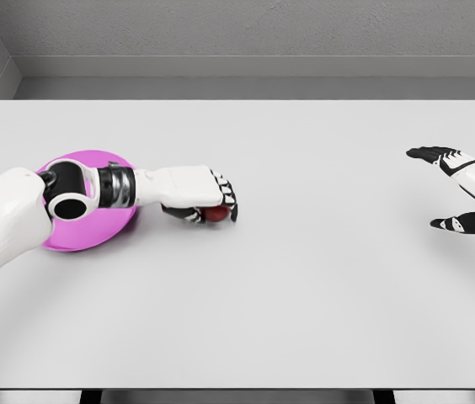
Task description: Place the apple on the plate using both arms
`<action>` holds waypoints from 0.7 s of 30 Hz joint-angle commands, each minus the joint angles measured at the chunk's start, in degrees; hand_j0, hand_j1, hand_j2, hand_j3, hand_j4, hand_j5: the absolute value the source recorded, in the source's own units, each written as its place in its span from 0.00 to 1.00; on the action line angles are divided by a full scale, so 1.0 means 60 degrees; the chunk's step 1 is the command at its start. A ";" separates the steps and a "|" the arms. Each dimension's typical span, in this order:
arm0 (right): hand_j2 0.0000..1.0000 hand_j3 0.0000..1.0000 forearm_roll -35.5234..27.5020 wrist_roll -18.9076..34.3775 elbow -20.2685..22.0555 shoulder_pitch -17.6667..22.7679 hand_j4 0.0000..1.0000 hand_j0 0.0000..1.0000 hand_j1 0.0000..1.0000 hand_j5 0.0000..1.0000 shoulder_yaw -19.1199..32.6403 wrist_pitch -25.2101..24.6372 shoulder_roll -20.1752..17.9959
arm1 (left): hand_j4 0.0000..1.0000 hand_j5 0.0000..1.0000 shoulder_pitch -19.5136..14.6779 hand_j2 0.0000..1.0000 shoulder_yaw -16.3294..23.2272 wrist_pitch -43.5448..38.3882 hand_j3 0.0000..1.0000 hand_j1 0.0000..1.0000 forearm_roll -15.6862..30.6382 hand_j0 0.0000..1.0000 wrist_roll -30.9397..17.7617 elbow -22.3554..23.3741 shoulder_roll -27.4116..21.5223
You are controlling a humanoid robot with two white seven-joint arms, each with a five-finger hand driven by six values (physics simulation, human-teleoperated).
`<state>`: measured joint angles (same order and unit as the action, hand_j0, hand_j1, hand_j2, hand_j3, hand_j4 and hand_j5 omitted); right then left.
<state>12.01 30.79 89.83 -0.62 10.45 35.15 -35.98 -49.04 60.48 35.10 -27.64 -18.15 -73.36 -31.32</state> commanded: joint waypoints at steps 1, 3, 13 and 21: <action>1.00 1.00 -0.0083 -0.0005 0.0013 0.0000 1.00 1.00 1.00 1.00 0.0001 -0.0025 -0.0009 | 0.59 0.59 0.0000 0.59 -0.0016 -0.0017 0.59 0.59 0.0066 0.59 -0.0007 -0.0035 -0.0009; 1.00 1.00 -0.0083 -0.0005 0.0013 0.0000 1.00 1.00 1.00 1.00 0.0001 -0.0025 -0.0009 | 0.59 0.59 -0.0029 0.59 -0.0030 -0.0017 0.59 0.59 0.0081 0.59 -0.0007 -0.0064 -0.0097; 1.00 1.00 -0.0083 -0.0005 -0.0001 0.0000 1.00 1.00 1.00 1.00 0.0001 -0.0025 -0.0009 | 0.59 0.59 -0.0073 0.59 -0.0162 -0.0017 0.59 0.59 0.0432 0.59 -0.0007 -0.0650 -0.0961; 1.00 1.00 -0.0083 -0.0005 -0.0002 0.0000 1.00 1.00 1.00 1.00 0.0001 -0.0025 -0.0009 | 0.59 0.59 -0.0073 0.59 -0.0338 -0.0017 0.59 0.59 0.0638 0.59 -0.0007 -0.0987 -0.1562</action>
<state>11.98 30.79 89.83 -0.53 10.46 35.15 -35.98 -49.48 58.89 35.11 -24.66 -18.18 -78.82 -39.60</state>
